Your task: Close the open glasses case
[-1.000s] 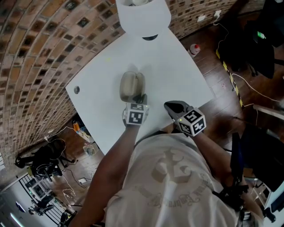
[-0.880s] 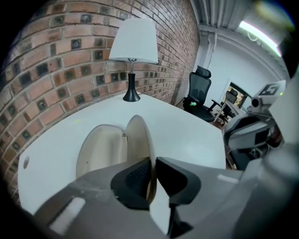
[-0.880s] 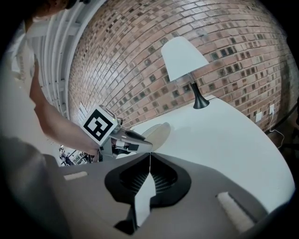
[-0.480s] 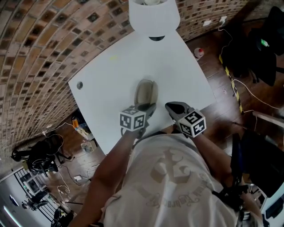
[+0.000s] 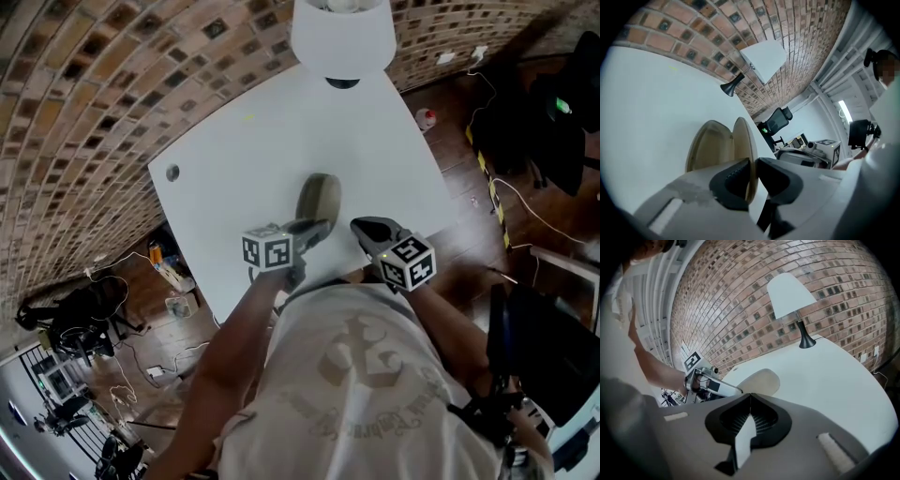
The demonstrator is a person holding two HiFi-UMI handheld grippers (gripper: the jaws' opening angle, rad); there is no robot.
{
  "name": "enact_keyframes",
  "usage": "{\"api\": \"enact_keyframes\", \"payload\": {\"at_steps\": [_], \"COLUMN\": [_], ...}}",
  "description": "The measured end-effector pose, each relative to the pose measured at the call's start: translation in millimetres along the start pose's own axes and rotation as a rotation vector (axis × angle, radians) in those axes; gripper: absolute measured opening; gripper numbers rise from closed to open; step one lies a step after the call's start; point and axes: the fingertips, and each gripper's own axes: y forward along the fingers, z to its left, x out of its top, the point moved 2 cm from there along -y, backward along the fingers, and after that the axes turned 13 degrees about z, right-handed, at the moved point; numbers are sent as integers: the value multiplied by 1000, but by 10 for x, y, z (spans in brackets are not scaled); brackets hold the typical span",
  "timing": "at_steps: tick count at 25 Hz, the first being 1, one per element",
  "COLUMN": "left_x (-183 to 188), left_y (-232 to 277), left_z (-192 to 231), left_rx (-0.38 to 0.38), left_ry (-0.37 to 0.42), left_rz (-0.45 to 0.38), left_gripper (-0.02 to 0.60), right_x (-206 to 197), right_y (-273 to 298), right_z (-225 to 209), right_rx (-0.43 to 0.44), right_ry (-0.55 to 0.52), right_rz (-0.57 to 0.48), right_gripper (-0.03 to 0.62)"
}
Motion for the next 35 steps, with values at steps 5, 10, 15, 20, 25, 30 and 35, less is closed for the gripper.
{"api": "enact_keyframes", "payload": {"at_steps": [5, 10, 15, 20, 25, 30, 35], "left_x": [36, 81, 113, 93, 78, 48, -53], "left_y": [-120, -227, -365, -357, -330, -262, -171], "left_z": [120, 216, 339, 409, 450, 404, 450], "left_rx": [118, 301, 477, 567, 645, 657, 679], "left_ry": [90, 230, 310, 385, 443, 503, 498], "left_rz": [-4, 15, 7, 39, 80, 110, 116], "left_gripper": [120, 169, 175, 163, 130, 60, 6], "right_x": [-11, -3, -19, -30, -40, -59, -64], "right_y": [20, 39, 34, 23, 11, -8, 5], "right_z": [13, 19, 4, -12, -23, -46, -35], "right_rx": [3, 7, 9, 8, 5, 3, 7], "right_ry": [7, 15, 23, 30, 33, 43, 45], "right_rz": [7, 8, 10, 11, 11, 15, 13], "right_gripper": [11, 9, 9, 9, 9, 9, 9]}}
